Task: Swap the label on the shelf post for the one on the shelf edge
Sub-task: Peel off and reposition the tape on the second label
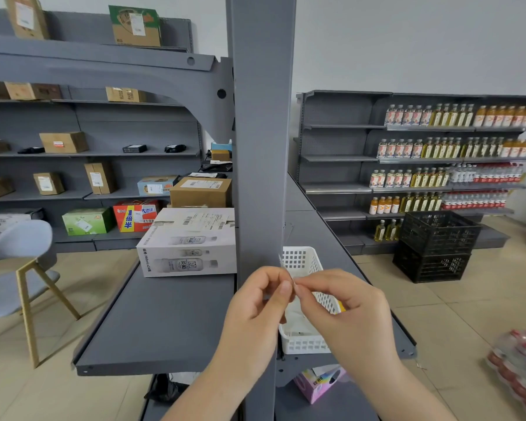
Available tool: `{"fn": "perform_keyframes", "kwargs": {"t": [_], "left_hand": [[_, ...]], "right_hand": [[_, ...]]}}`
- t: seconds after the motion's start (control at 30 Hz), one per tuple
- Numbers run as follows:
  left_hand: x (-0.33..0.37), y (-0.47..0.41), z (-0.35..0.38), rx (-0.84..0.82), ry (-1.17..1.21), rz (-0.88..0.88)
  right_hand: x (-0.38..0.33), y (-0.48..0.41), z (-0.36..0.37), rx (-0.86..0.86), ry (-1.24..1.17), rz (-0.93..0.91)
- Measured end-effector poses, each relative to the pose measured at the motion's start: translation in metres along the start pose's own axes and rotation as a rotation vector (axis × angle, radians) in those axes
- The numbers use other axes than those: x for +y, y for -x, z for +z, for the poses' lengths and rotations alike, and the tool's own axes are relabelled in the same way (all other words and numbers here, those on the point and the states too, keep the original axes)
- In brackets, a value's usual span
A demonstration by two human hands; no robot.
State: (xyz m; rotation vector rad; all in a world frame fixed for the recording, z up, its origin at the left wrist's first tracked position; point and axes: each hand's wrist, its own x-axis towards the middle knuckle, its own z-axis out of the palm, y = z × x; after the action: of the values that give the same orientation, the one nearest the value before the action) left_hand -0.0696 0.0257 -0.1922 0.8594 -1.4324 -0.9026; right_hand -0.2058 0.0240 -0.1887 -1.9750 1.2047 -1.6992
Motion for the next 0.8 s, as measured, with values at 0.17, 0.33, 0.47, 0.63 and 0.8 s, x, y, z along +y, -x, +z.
{"fn": "perform_keyframes", "kwargs": {"t": [0.17,0.33,0.47,0.63,0.8], "left_hand": [[0.002,-0.002,-0.005,0.025,-0.088,0.036],[0.004,-0.005,-0.008,0.051,-0.16,0.055],[0.006,-0.005,-0.007,0.066,-0.156,0.042],[0.007,-0.006,-0.007,0.085,-0.177,0.025],[0.006,-0.007,-0.006,0.112,-0.223,0.015]], "right_hand": [[0.005,-0.001,-0.001,0.045,0.204,-0.21],[0.012,-0.001,0.0,0.07,0.303,-0.337],[0.016,0.0,0.001,0.054,0.344,-0.372],[0.017,0.0,0.001,0.018,0.351,-0.393],[0.019,0.001,0.002,-0.012,0.382,-0.396]]}}
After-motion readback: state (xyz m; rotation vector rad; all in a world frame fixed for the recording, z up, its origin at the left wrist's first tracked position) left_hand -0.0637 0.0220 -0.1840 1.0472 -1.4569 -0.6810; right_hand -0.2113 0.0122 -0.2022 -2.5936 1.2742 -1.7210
